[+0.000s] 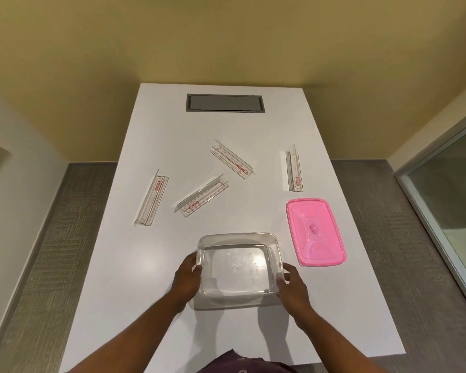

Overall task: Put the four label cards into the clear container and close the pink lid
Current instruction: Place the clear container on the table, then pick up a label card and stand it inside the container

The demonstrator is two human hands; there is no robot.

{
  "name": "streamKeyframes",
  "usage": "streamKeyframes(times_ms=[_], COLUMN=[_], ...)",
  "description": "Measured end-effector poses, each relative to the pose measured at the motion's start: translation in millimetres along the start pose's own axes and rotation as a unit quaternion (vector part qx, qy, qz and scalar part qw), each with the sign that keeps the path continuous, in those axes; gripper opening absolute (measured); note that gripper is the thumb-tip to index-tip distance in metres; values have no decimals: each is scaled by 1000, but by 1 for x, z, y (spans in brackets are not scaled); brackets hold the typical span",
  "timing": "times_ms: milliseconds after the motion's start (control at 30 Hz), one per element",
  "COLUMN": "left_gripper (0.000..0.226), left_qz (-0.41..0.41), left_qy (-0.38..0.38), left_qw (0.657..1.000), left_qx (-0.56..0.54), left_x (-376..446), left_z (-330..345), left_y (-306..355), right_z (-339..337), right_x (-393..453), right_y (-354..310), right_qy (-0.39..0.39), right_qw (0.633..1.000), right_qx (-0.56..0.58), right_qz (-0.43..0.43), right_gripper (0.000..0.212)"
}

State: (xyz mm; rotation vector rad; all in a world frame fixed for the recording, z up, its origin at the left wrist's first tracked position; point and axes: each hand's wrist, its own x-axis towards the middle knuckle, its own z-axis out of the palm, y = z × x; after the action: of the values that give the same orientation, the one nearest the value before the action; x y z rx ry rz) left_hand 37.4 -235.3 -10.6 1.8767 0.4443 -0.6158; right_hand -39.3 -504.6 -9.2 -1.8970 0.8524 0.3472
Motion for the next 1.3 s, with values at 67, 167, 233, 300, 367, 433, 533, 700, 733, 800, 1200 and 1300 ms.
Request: streamKeyframes(times_ms=[67,167,233,300,367,433,533,700,733,800,1200,1300], left_gripper=[41,49,58,62,61,58,53,49,49,53,14,4], left_qz=[-6,-16,-24,-24,-15,-5,0,-9,-16,-43,-173,-201], left_qy=[-3,-9,-7,5,22,43,78,142,149,153,127,139], left_qw=[1000,1000,1000,1000,1000,999,997,990,989,986,941,922], left_qx=[2,-2,1,10,14,15,11,-5,-17,-52,-261,-300], left_x=[2,6,10,16,25,35,52,91,100,120,197,207], left_z=[-2,-5,-7,-9,-11,-14,-18,-30,-34,-41,-68,-67], left_y=[-1,-1,2,7,13,21,37,66,71,81,102,97], right_z=[-1,-4,-7,-11,-14,-16,-18,-6,-1,10,91,106], right_x=[1,5,11,18,26,35,55,97,106,123,226,240], right_y=[-2,-7,-13,-22,-33,-46,-72,-123,-135,-161,-274,-282], right_qy=[-9,-8,10,27,38,45,56,46,39,18,-116,-111], right_qw=[1000,1000,1000,999,999,999,998,995,995,994,990,984], right_qx=[0,-4,1,8,5,-6,-27,-40,-38,-38,-74,-134], right_qz=[8,11,18,20,8,-10,-33,-80,-86,-97,-43,-49], right_gripper=[38,44,46,47,46,46,43,30,29,27,24,25])
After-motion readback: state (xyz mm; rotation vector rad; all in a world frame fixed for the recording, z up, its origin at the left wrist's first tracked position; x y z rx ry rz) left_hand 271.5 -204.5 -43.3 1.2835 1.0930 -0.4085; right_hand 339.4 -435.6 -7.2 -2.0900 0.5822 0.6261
